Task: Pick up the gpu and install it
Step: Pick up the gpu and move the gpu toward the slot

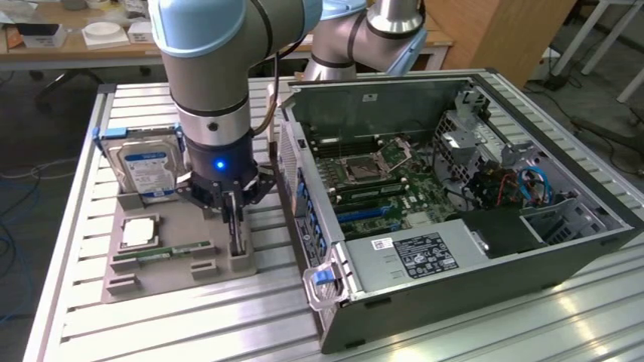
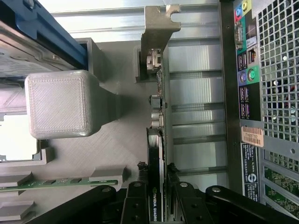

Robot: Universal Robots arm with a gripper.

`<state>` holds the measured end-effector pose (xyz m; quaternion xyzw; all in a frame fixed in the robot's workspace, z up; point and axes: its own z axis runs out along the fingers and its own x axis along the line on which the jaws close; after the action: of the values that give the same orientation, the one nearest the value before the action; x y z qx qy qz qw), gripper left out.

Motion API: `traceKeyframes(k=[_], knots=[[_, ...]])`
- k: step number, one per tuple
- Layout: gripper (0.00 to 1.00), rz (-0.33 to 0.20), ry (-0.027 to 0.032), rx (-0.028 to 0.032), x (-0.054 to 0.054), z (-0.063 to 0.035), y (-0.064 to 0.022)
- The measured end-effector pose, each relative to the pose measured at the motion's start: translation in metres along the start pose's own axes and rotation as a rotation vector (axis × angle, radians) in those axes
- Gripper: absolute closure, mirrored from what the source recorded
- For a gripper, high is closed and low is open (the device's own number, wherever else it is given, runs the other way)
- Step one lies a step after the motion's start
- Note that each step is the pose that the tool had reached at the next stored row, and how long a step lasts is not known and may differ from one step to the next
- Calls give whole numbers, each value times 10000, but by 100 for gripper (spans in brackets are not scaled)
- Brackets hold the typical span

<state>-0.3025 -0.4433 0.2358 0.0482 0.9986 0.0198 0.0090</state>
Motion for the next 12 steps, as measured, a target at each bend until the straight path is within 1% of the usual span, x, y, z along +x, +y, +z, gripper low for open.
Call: traceKeyframes(k=[4,5,7,9,10,11,12], knots=[[74,0,0,-5,0,0,0],[74,0,1,-35,-1,-1,0],[74,2,14,-149,-1,-14,0],[74,5,19,-205,0,-22,1],[74,4,22,-246,-1,-26,1],[74,5,25,-269,0,-27,1],[74,6,24,-274,0,-26,2]])
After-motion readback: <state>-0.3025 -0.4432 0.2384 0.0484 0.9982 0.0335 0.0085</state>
